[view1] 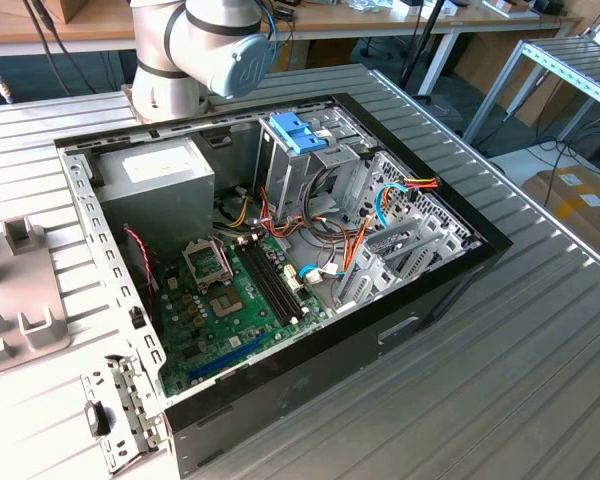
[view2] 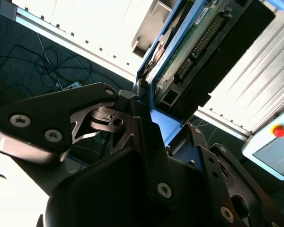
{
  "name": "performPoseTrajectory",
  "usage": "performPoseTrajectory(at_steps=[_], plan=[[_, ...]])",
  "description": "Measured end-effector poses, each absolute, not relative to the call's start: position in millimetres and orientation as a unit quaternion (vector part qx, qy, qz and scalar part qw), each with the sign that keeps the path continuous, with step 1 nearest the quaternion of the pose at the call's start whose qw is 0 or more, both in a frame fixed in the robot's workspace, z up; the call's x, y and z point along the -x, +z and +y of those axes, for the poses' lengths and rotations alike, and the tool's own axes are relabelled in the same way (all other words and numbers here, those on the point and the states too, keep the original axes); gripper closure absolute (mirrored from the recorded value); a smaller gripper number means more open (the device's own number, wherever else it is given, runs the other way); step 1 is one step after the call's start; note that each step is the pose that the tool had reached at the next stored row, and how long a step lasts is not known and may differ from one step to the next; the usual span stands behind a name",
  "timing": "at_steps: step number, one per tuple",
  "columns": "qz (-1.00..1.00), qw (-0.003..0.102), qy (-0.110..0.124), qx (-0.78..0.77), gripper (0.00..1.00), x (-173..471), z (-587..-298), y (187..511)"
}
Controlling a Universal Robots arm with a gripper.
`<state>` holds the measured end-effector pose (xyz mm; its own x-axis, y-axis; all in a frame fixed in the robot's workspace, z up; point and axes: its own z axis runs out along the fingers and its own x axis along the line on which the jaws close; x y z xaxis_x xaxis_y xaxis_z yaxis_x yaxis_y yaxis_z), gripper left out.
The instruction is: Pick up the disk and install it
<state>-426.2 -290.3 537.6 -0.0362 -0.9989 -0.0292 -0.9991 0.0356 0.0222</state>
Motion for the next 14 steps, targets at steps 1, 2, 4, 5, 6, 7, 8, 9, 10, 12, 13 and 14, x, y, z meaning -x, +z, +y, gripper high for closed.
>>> performPoseTrajectory(at_steps=[1, 2, 4, 5, 6, 7, 8, 9, 10, 12, 13, 14], plan=[[0.72, 0.003, 0.018, 0.694, 0.63, 426.0, -290.3, 537.5], [0.72, 0.003, 0.018, 0.694, 0.63, 425.6, -290.3, 537.5], [0.72, 0.002, 0.018, 0.694, 0.63, 424.9, -290.3, 537.5], [0.72, 0.002, 0.017, 0.694, 0.63, 424.4, -290.3, 537.4], [0.72, 0.002, 0.017, 0.694, 0.63, 423.9, -290.3, 537.4], [0.72, 0.002, 0.017, 0.694, 0.63, 423.6, -290.4, 537.3], [0.72, 0.002, 0.017, 0.694, 0.63, 423.4, -290.4, 537.3], [0.72, 0.002, 0.017, 0.694, 0.63, 423.2, -290.4, 537.3], [0.72, 0.002, 0.017, 0.694, 0.63, 423.0, -290.5, 537.3], [0.72, 0.002, 0.017, 0.694, 0.63, 422.7, -290.5, 537.2], [0.72, 0.002, 0.017, 0.694, 0.63, 422.5, -290.5, 537.2], [0.72, 0.002, 0.017, 0.694, 0.63, 422.3, -290.6, 537.2]])
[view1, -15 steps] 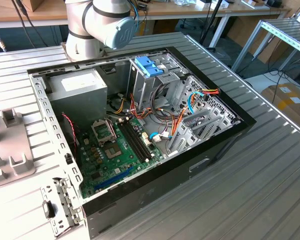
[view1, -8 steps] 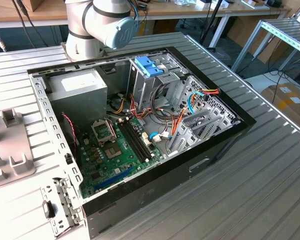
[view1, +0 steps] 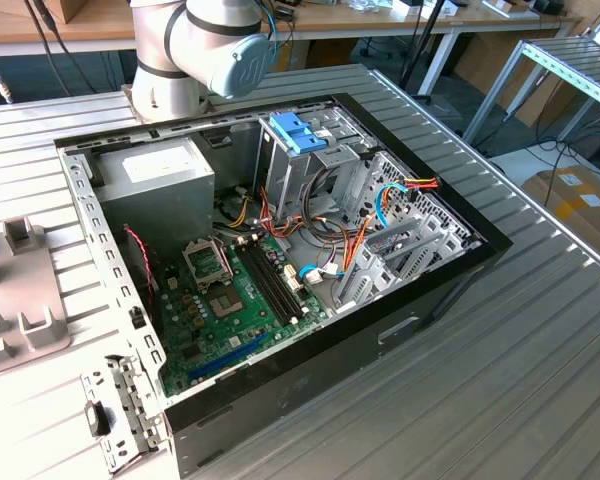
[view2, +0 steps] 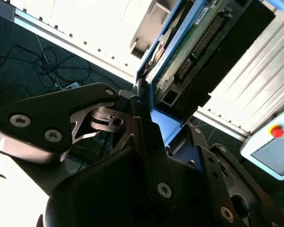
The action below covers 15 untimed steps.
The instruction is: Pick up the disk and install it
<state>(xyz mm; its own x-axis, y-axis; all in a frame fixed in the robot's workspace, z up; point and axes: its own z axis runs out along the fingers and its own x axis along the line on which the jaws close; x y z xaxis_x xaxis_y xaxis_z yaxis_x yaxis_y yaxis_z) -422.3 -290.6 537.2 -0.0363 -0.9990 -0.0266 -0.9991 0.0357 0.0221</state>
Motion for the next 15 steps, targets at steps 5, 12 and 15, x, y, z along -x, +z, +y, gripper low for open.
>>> performPoseTrajectory(at_steps=[5, 12, 15], plan=[[0.72, 0.002, 0.017, 0.694, 0.63, 421.2, -290.7, 537.1], [0.72, 0.002, 0.017, 0.694, 0.63, 419.8, -290.9, 537.0], [0.72, 0.002, 0.017, 0.694, 0.63, 419.1, -291.0, 536.9]])
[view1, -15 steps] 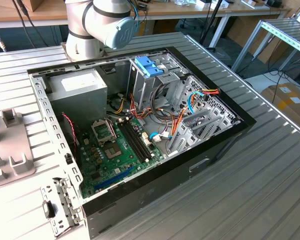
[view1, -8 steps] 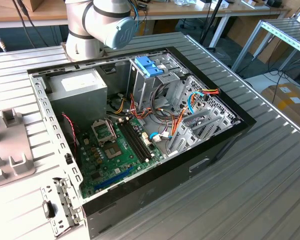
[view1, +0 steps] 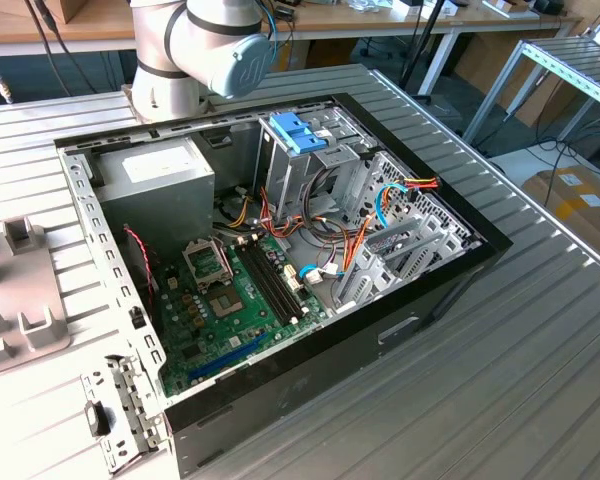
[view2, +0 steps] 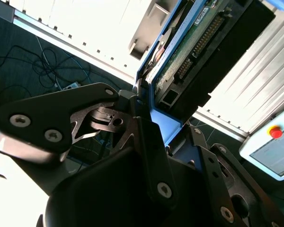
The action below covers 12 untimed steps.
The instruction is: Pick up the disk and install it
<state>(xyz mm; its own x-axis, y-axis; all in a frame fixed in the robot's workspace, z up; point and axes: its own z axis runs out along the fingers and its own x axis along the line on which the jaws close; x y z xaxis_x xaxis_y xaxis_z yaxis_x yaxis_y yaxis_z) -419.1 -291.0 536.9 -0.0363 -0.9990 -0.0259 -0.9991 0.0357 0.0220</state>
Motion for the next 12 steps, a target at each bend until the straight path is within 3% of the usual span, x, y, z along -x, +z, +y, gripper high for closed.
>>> performPoseTrajectory(at_steps=[12], plan=[[0.72, 0.001, 0.017, 0.694, 0.63, 416.1, -291.6, 536.7]])
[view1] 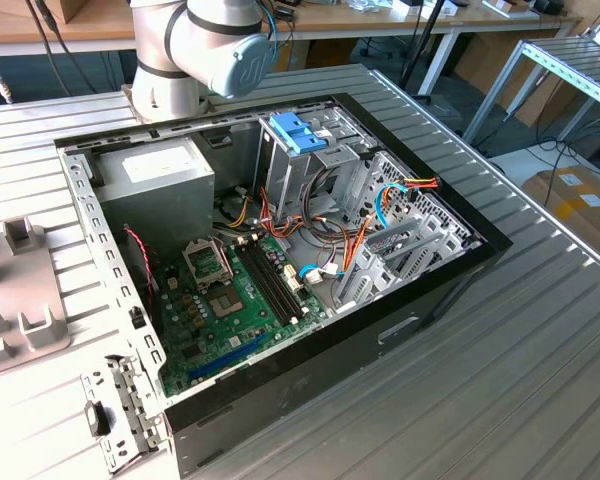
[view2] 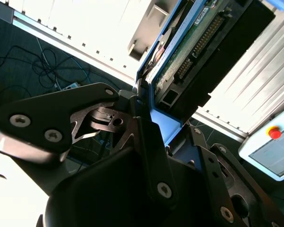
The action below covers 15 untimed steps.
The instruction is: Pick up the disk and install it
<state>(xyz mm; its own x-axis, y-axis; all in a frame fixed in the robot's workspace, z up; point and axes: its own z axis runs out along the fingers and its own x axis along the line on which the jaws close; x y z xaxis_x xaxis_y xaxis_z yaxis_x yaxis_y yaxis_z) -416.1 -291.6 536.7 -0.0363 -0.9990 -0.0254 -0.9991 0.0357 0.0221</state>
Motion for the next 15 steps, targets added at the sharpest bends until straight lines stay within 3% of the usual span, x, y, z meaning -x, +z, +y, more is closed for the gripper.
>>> performPoseTrajectory(at_steps=[15], plan=[[0.72, 0.001, 0.016, 0.694, 0.63, 412.3, -292.2, 536.4]])
